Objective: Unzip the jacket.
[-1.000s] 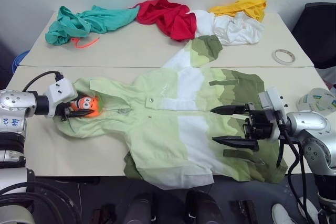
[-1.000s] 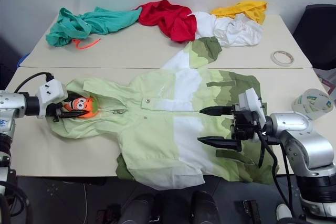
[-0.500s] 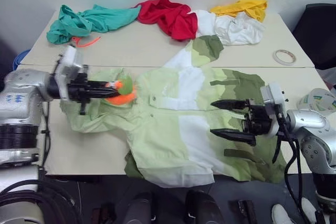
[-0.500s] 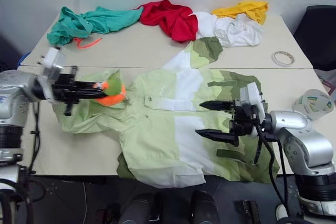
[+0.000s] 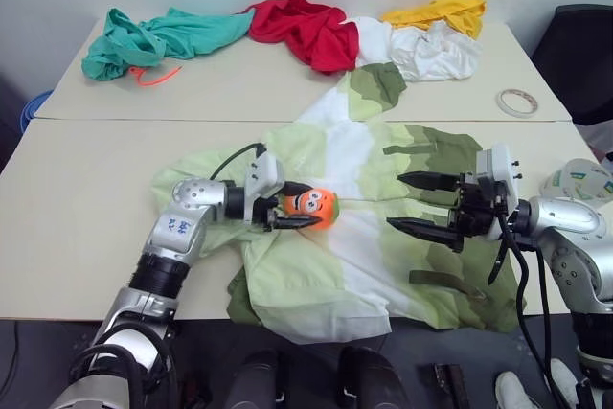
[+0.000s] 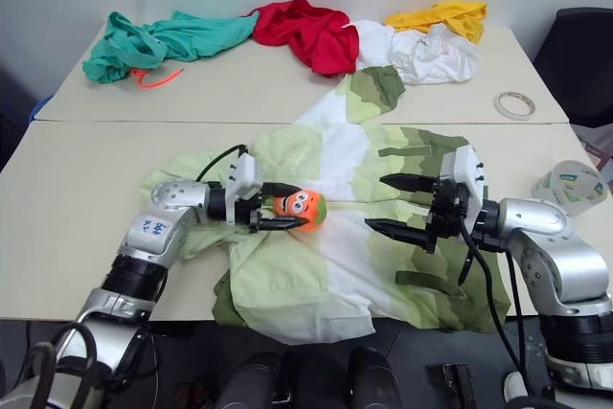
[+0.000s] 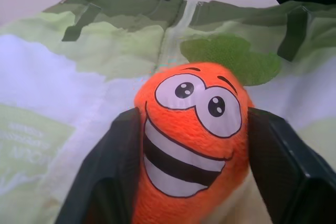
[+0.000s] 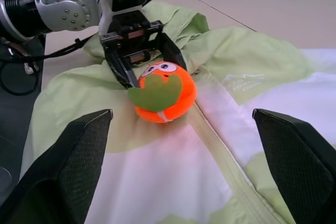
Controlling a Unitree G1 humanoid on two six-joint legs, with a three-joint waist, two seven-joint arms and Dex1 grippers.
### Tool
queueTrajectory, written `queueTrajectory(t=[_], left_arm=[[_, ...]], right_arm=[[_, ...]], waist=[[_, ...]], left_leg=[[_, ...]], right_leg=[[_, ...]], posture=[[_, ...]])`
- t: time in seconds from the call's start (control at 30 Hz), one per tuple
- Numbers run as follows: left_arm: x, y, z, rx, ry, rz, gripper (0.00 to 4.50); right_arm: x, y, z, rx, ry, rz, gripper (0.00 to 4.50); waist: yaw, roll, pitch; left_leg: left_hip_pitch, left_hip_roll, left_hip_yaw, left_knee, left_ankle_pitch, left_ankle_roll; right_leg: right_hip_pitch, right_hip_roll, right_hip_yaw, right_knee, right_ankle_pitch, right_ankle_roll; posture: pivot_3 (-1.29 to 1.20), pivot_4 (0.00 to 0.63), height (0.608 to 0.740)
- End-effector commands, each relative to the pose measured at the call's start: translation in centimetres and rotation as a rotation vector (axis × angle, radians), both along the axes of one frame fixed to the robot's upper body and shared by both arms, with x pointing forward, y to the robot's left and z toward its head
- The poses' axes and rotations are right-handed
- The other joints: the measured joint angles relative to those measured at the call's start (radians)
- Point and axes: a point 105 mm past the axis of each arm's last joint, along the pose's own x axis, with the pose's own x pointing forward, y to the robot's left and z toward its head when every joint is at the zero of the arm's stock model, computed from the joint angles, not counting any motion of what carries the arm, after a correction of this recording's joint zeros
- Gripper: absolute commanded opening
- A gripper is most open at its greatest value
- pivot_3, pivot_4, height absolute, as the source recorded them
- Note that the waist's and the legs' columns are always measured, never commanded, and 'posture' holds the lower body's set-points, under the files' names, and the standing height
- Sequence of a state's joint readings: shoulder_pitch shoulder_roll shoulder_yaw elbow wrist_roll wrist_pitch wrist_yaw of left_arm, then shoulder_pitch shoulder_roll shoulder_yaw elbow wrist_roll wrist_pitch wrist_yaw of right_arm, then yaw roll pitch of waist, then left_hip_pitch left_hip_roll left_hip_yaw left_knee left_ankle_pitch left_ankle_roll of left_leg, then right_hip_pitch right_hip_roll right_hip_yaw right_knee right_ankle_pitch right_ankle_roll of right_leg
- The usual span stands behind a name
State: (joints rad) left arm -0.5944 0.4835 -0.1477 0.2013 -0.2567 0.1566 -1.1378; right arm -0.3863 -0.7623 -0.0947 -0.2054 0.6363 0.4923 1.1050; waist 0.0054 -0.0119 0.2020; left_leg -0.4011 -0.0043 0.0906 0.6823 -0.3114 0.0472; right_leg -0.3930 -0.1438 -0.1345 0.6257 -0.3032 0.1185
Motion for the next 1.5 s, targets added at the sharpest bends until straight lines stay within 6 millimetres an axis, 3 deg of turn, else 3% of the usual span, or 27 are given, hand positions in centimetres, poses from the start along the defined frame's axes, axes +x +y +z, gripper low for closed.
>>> queueTrajectory(t=[0.03,0.13,0.27,0.47,0.67,0.87,1.07,1.2,1.3,1.5], left_arm=[[-1.0,2.0,1.3,-0.011,-0.097,0.001,3.65],[-0.6,4.0,1.9,-0.021,-0.127,0.087,3.65],[0.0,6.7,3.4,-0.052,-0.164,0.202,4.46],[-0.6,5.9,3.6,-0.049,-0.160,0.169,4.49],[-0.3,5.5,4.2,-0.091,-0.129,0.187,4.49],[-0.9,8.0,6.3,-0.119,-0.203,0.213,4.49],[-1.4,9.0,3.9,0.043,-0.164,0.166,4.49],[-0.2,8.4,2.6,0.061,-0.136,0.171,4.49],[0.8,8.2,1.0,0.119,-0.128,0.179,4.50],[2.4,7.6,-1.4,0.145,-0.083,0.206,4.50]], right_arm=[[0.3,2.5,1.0,-0.035,-0.052,0.059,4.50],[1.6,4.5,0.8,-0.065,-0.056,0.062,4.50],[2.6,7.6,-0.5,-0.123,0.050,0.109,4.50],[2.9,11.3,-1.0,-0.147,0.087,0.172,4.50],[3.3,11.2,-0.4,-0.146,0.067,0.170,4.50],[3.6,10.8,-0.4,-0.144,0.066,0.142,4.50],[6.7,12.2,-1.5,-0.156,0.037,-0.027,4.50],[7.2,14.6,-2.2,-0.070,0.161,-0.005,4.50],[7.3,15.6,-2.9,-0.039,0.229,0.019,3.88],[7.6,14.9,-3.0,-0.021,0.235,0.037,1.79]], waist=[[-0.003,0.000,0.000],[-0.006,0.000,0.000],[-0.003,0.000,0.000],[-0.005,0.000,0.000],[-0.007,0.000,0.000],[-0.011,0.000,0.000],[-0.015,0.001,0.000],[-0.011,0.001,0.000],[-0.010,0.001,0.000],[-0.012,0.001,0.000]], left_leg=[[0.000,0.000,0.000,0.000,0.000,0.000],[0.000,0.000,-0.001,0.000,0.000,0.000],[-0.001,-0.001,-0.002,0.000,0.000,0.000],[-0.002,-0.002,-0.002,0.000,0.000,0.000],[-0.002,-0.002,-0.002,0.000,0.000,0.000],[-0.002,-0.001,-0.002,0.000,0.000,0.000],[-0.002,-0.001,0.000,-0.001,0.000,0.000],[-0.002,-0.001,0.000,0.000,0.000,0.000],[-0.002,-0.001,0.000,0.000,0.000,0.000],[-0.002,-0.002,0.000,0.000,-0.001,0.000]], right_leg=[[0.000,0.000,0.000,0.000,0.000,0.000],[0.000,-0.001,-0.001,0.000,0.000,0.000],[0.000,-0.002,-0.001,0.000,0.000,0.000],[0.000,-0.002,-0.002,0.000,0.000,0.000],[0.000,-0.002,-0.002,0.000,0.000,0.000],[-0.001,-0.001,-0.002,0.000,0.000,0.000],[-0.002,0.000,-0.001,0.000,0.000,0.000],[-0.002,0.000,-0.001,0.001,0.000,0.000],[-0.002,0.000,-0.001,0.001,0.000,0.000],[-0.002,0.000,0.000,0.001,0.000,0.000]], posture=[[0.00,0.150,0.740],[0.00,0.150,0.740],[0.00,0.150,0.740],[0.00,0.150,0.740],[0.00,0.150,0.740],[0.00,0.150,0.740],[0.00,0.150,0.740],[0.00,0.150,0.740],[0.00,0.150,0.740],[0.00,0.150,0.740]])
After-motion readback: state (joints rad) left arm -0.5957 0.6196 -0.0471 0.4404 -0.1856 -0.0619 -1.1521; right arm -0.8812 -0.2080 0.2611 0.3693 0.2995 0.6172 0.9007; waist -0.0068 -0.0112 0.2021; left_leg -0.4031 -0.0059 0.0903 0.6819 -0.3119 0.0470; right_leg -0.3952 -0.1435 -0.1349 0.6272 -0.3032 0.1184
